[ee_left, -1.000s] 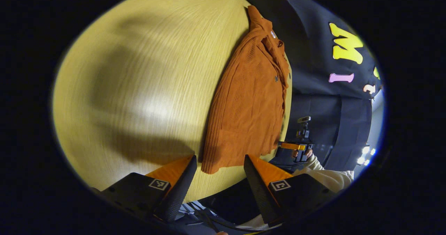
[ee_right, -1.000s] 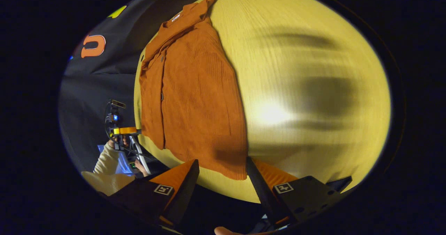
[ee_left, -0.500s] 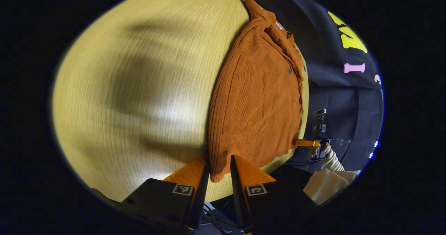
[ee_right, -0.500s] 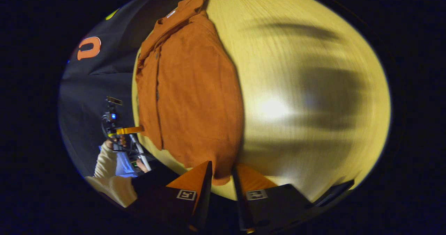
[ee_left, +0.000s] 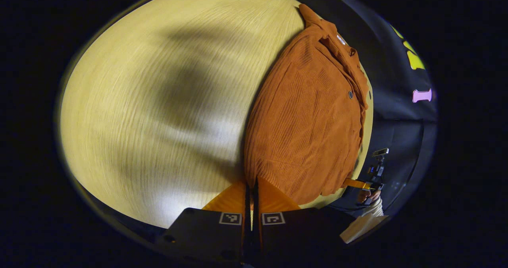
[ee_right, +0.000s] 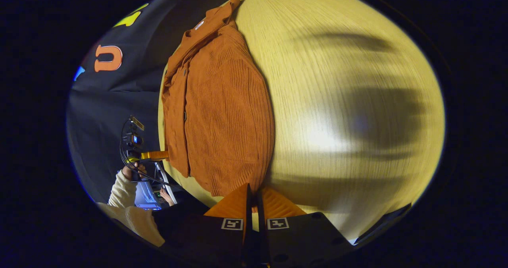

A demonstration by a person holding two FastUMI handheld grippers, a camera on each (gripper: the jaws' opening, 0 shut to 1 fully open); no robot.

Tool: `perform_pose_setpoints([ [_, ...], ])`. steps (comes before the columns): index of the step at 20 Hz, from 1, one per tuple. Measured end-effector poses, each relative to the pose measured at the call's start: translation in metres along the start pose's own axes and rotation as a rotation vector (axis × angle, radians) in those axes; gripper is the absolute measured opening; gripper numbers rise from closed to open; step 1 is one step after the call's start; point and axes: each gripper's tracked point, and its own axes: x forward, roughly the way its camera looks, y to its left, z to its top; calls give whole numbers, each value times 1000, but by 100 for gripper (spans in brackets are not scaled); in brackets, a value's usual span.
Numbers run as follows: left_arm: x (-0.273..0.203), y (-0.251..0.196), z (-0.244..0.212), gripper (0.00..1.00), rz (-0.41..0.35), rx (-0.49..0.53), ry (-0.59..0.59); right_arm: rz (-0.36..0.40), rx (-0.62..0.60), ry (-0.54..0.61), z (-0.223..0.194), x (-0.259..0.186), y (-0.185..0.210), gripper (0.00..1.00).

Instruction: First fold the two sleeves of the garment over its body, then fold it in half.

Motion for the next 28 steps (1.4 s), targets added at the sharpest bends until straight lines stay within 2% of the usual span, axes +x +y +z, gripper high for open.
perform_pose_setpoints([
  [2, -16, -11, 7, 3, -18, 10, -12, -15, -18, -17, 3, -1, 1, 7],
  [3, -28, -20, 12, 3, -33, 8, -18, 5, -19, -31, 6, -6, 7, 7],
  [6, -79, -52, 36, 4, -69, 46, -51, 132, -10, -60, 12, -38, 56, 7],
  [7, -99, -67, 47, 3, -92, 72, -68, 145, -29, -72, 17, -47, 68, 7],
  [9, -115, -78, 14, 3, -136, 156, -110, 177, -54, -106, 35, -62, 92, 7],
  [10, -130, -108, 48, 3, -147, 202, -130, 203, -61, -122, 43, -75, 108, 7],
  [14, -183, -143, 88, 3, -173, 367, -210, 273, -102, -202, 89, -111, 160, 7],
  [18, -203, -179, 150, 3, -194, 422, -274, 262, -172, -257, 142, -140, 199, 7],
  [23, -210, -225, 258, 3, -264, 426, -409, 199, -234, -354, 233, -152, 237, 7],
  [24, -210, -230, 279, 3, -282, 405, -434, 192, -229, -375, 253, -153, 244, 7],
  [27, -182, -235, 341, 3, -296, 254, -478, 182, -217, -426, 317, -142, 256, 7],
  [28, -169, -237, 357, 3, -295, 254, -485, 173, -210, -437, 339, -132, 255, 7],
])
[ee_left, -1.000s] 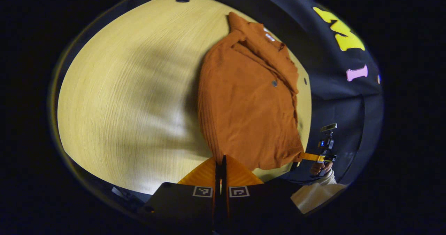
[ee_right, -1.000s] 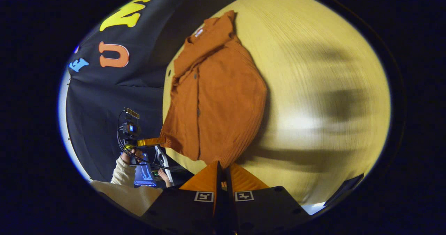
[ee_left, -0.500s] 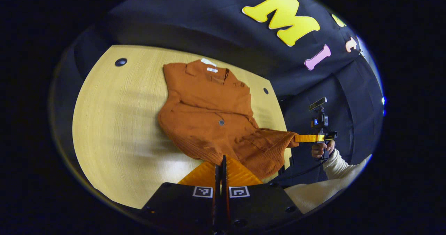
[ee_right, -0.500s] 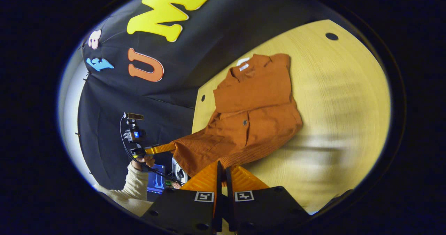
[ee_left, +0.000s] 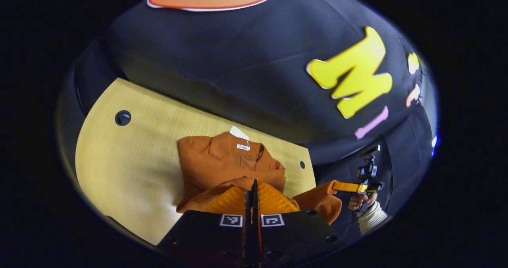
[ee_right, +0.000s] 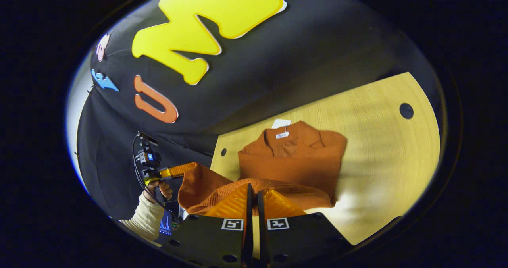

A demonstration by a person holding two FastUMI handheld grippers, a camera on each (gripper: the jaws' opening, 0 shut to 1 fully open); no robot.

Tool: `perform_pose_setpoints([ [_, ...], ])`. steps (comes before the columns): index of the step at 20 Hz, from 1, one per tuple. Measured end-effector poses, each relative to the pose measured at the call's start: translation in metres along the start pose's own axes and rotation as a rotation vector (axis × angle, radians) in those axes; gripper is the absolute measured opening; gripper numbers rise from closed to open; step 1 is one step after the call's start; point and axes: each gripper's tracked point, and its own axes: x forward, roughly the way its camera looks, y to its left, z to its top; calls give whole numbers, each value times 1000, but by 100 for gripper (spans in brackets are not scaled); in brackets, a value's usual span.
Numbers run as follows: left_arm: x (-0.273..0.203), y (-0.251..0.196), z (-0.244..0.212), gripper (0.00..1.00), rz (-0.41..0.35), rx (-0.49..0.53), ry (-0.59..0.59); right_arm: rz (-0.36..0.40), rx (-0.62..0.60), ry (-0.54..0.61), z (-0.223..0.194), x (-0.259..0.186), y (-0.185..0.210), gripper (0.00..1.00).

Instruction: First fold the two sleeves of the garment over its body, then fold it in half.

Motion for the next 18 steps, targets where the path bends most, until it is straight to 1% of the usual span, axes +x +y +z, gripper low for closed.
perform_pose_setpoints([
  [1, 18, 9, 7, 3, 5, 0, -13, -9, 13, -15, 16, 19, -8, 7],
  [2, 38, 15, 12, 3, -2, -22, -23, -12, 35, -27, 28, 38, -17, 7],
  [4, 71, 26, 21, 3, -35, -99, -52, -14, 86, -60, 50, 78, -40, 7],
  [6, 96, 44, 36, 3, -55, -210, -117, -6, 128, -101, 65, 112, -66, 7],
  [8, 117, 69, 44, 3, -71, -340, -183, -11, 189, -162, 81, 129, -91, 7],
  [10, 127, 99, 47, 3, -74, -491, -234, -24, 279, -216, 92, 127, -124, 7],
  [11, 126, 113, 50, 3, -75, -568, -263, -15, 347, -249, 97, 120, -139, 5],
  [12, 123, 124, 55, 3, -93, -643, -293, -3, 415, -285, 103, 100, -155, 7],
  [13, 117, 135, 59, 3, -92, -695, -321, -1, 472, -320, 104, 81, -171, 7],
  [15, 104, 151, 66, 3, -92, -765, -366, 3, 568, -376, 100, 54, -197, 7],
  [17, 94, 147, 75, 3, -111, -821, -394, 38, 642, -396, 90, 51, -206, 7],
  [18, 88, 148, 77, 4, -127, -847, -408, 54, 665, -412, 88, 52, -206, 5],
])
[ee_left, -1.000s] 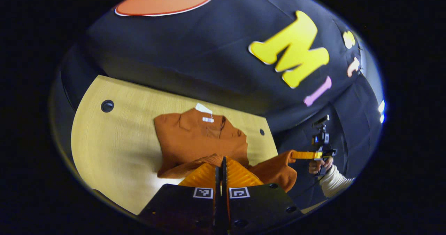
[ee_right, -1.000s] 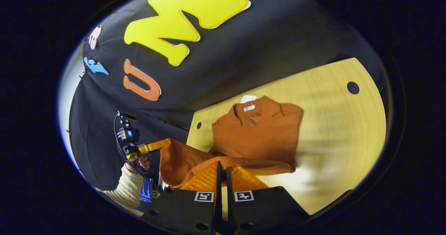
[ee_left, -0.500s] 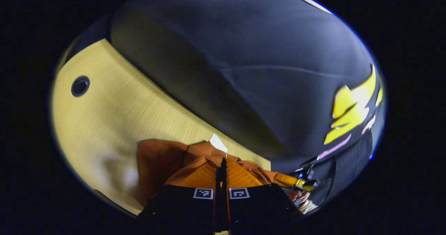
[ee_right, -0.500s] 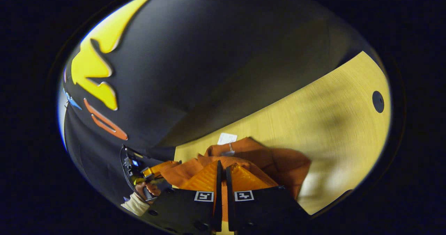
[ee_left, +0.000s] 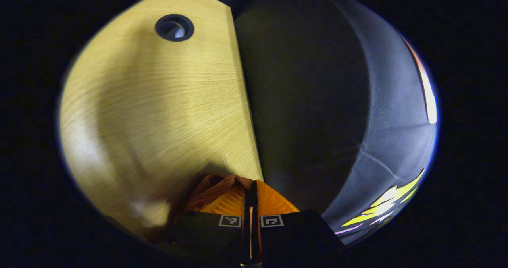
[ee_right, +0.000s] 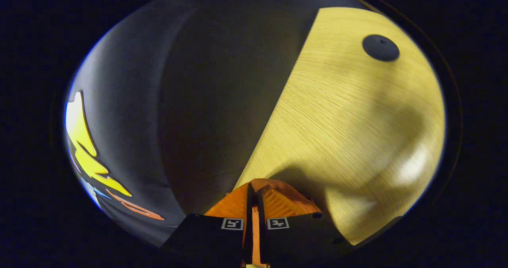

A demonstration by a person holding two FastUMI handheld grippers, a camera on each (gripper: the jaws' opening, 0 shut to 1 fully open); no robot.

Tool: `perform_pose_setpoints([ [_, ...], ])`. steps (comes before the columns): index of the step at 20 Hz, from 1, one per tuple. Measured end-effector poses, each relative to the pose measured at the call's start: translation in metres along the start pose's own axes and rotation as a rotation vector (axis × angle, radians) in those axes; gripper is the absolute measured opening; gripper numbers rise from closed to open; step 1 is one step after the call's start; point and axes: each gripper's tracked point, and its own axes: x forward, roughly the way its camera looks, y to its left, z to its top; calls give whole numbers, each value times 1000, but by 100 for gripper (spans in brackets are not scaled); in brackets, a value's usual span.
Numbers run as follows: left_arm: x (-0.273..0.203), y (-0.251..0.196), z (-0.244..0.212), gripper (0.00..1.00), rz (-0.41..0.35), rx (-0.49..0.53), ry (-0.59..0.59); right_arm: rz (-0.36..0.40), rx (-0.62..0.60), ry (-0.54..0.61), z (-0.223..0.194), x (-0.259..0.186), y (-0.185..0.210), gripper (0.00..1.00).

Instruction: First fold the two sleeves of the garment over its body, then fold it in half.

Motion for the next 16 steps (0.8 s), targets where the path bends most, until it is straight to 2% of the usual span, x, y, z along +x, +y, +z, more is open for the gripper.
perform_pose_setpoints([
  [3, -21, 9, 22, 5, -49, -127, -80, 23, 40, -76, 2, -4, -8, 7],
  [7, -52, 17, 45, 7, -132, -293, -179, 26, 132, -100, -3, -12, -11, 7],
  [8, -61, 17, 49, 8, -138, -300, -192, 26, 138, -98, -4, -12, -12, 5],
  [11, -55, 10, 45, 13, -165, -279, -205, 21, 158, -101, -1, -12, -11, 10],
  [12, -59, 7, 50, 21, -182, -277, -218, 16, 156, -99, 2, -13, -10, 4],
  [13, -62, 2, 56, 17, -210, -282, -250, 37, 163, -96, 5, -15, -5, 6],
  [14, -61, -4, 67, 44, -254, -312, -290, 60, 175, -91, 8, -11, 3, 28],
  [15, -63, -8, 70, 72, -275, -346, -326, 103, 188, -90, 10, -9, 15, 29],
  [16, -64, -11, 80, 100, -264, -353, -346, 118, 193, -89, 12, -6, 22, 41],
])
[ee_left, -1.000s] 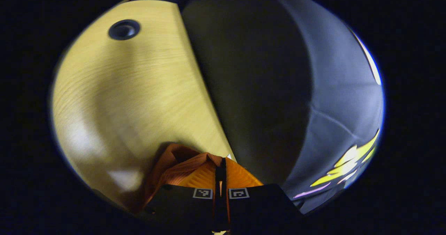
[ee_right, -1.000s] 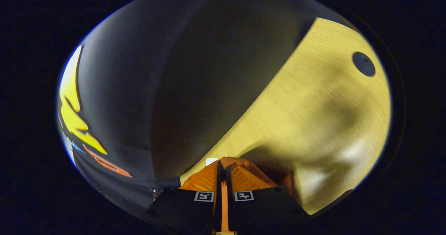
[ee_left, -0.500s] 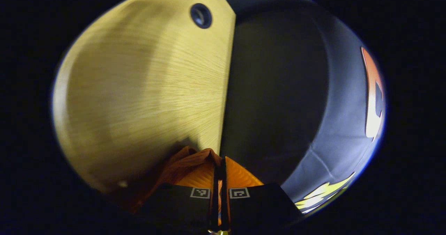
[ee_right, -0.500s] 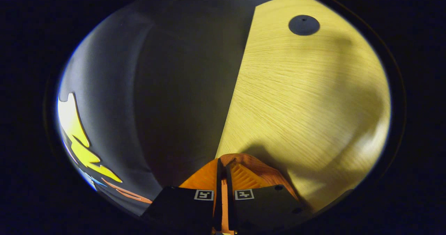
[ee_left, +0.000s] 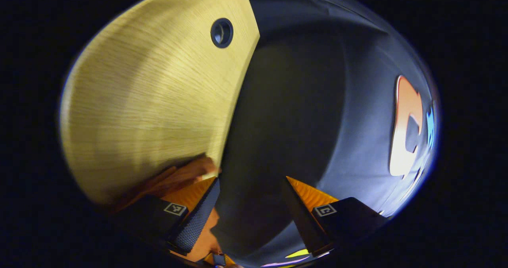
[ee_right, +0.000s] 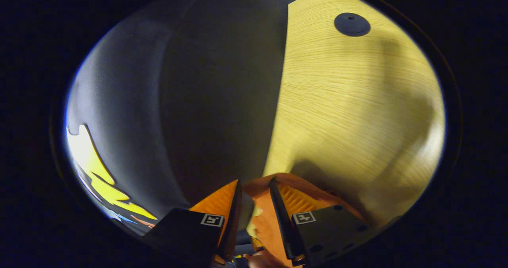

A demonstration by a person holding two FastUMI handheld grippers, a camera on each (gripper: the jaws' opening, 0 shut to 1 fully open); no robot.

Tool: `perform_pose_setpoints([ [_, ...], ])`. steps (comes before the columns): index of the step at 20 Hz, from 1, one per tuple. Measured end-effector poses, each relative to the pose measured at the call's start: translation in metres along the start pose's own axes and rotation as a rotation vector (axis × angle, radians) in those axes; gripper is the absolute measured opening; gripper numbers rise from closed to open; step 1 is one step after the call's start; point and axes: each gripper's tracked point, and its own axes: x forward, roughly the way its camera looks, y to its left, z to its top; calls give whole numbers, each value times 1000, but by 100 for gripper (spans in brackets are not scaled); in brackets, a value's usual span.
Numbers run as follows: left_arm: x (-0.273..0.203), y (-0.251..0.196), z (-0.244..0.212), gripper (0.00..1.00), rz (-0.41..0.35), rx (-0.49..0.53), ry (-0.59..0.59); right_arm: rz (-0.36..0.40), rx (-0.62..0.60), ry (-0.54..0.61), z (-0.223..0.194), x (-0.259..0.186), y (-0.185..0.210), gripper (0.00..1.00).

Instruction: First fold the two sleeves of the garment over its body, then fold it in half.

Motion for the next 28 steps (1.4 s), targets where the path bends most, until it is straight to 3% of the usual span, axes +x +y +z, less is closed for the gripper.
perform_pose_setpoints([
  [2, -4, 0, -4, 98, 25, 56, 14, -47, -6, -10, 7, 6, -3, 67],
  [4, -14, -10, -3, 98, 16, 97, 17, -18, -2, 2, 8, -1, 7, 94],
  [5, -20, -19, -7, 98, 5, 133, 22, -6, -14, 18, 6, -9, 14, 88],
  [6, -31, -32, -13, 98, -10, 191, 22, 0, -58, 25, 1, -24, 26, 88],
  [7, -43, -41, -20, 98, -16, 275, 23, 2, -152, 20, -1, -39, 35, 94],
  [9, -71, -61, -42, 98, -11, 457, 25, 5, -403, 1, -3, -70, 59, 94],
  [11, -109, -90, -75, 98, -21, 672, 24, 49, -639, -19, -16, -108, 100, 94],
  [14, -175, -132, -110, 98, -7, 1080, -17, 99, -994, -103, -27, -174, 160, 94],
  [16, -205, -162, -143, 98, -54, 1264, -45, 130, -1198, -202, -29, -216, 204, 94],
  [17, -220, -173, -157, 98, -59, 1326, -59, 146, -1274, -223, -37, -238, 225, 93],
  [19, -253, -188, -178, 98, -40, 1435, -96, 94, -1368, -316, -37, -271, 251, 93],
  [22, -303, -222, -200, 97, -104, 1566, -197, 188, -1458, -432, -72, -354, 282, 93],
  [23, -320, -228, -211, 98, -133, 1608, -203, 212, -1499, -453, -85, -380, 284, 87],
  [24, -333, -229, -215, 97, -131, 1640, -209, 211, -1547, -475, -96, -402, 277, 93],
  [26, -361, -222, -218, 97, -118, 1672, -207, 135, -1625, -541, -106, -434, 258, 94],
  [27, -376, -214, -218, 98, -101, 1679, -188, 98, -1662, -581, -111, -454, 248, 87],
  [28, -398, -203, -217, 87, -98, 1685, -169, 59, -1692, -608, -119, -475, 236, 87],
])
